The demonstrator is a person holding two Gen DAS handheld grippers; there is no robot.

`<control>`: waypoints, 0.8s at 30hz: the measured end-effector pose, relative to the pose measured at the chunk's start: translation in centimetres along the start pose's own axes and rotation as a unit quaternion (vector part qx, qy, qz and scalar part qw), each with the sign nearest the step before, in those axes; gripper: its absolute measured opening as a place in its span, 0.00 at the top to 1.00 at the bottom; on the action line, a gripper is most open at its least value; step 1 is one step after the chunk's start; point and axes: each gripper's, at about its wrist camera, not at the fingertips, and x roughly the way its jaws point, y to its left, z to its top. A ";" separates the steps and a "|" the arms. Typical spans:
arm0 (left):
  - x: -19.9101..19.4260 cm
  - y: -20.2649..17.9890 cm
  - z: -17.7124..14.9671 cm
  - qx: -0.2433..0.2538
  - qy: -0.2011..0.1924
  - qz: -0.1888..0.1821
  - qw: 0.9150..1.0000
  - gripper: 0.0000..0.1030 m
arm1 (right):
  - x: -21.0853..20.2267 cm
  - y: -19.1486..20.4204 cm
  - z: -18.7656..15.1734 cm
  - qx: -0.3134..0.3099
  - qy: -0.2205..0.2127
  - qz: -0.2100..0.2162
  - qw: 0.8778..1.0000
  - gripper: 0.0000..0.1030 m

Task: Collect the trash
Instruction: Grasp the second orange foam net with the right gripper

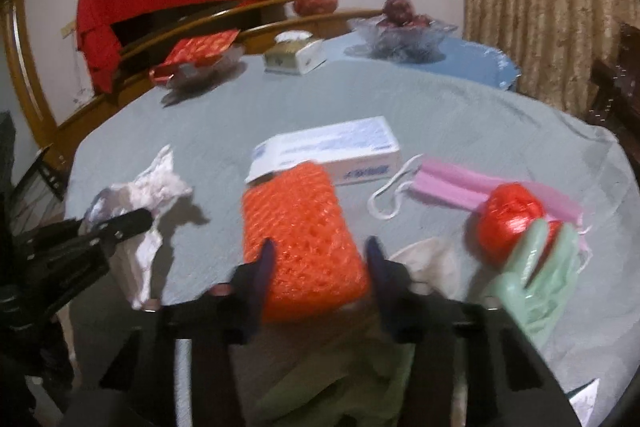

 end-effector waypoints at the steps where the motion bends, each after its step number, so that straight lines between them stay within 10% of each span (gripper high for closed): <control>1: 0.0 0.0 0.0 0.001 -0.001 -0.001 1.000 0.93 | 0.0 0.2 -0.1 -0.002 0.001 0.002 1.000 0.69; 8: -0.5 -0.4 -0.4 0.005 -0.002 -0.002 1.000 0.93 | -1.1 0.4 -0.6 0.003 0.001 0.026 1.000 0.87; 17: -0.6 -0.8 -0.9 0.009 0.004 -0.006 1.000 0.93 | -0.6 0.2 -0.7 0.016 0.023 0.036 0.999 0.65; 24: -0.4 -1.0 -1.1 0.010 0.007 -0.006 1.000 0.93 | -0.1 0.1 -0.7 0.013 0.027 0.036 0.999 0.81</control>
